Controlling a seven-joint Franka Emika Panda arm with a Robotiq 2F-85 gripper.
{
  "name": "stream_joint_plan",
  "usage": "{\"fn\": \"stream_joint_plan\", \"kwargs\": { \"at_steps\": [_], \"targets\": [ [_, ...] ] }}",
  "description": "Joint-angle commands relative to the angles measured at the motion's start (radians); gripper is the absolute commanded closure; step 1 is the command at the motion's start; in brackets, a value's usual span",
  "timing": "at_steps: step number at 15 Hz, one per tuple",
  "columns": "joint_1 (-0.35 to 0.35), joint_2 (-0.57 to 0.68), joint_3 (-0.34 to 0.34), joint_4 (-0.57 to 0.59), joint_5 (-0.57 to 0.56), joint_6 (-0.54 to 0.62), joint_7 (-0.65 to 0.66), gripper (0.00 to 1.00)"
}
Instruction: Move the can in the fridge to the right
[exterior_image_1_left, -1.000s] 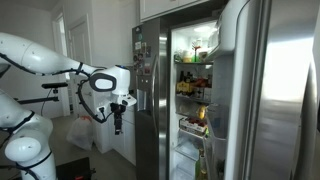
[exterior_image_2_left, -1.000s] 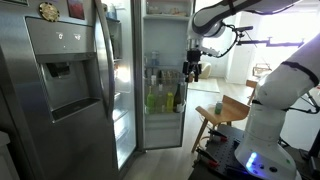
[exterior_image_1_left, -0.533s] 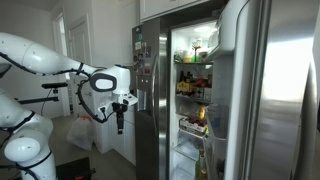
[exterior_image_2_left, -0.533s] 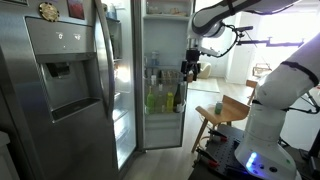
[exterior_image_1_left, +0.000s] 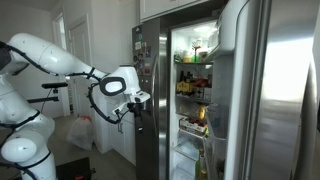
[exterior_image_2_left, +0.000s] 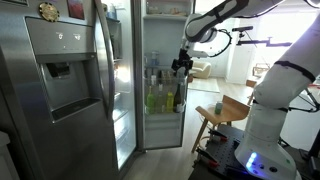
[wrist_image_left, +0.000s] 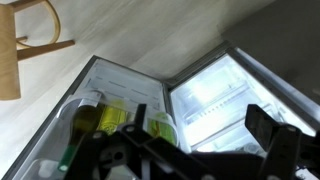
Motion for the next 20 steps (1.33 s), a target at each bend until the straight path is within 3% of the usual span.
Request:
{"fn": "stream_joint_plan", "kwargs": {
  "at_steps": [1, 11, 20],
  "targets": [
    [-0.05, 0.093, 0.036, 0.096, -0.079, 0.084, 0.087, 0.0],
    [-0.089, 0.304, 0.037, 0.373, -0.22, 0.277, 0.303, 0.0],
    [-0.033, 0.523, -0.019, 0.642, -0.453, 0.321, 0.554, 0.0]
  ]
}}
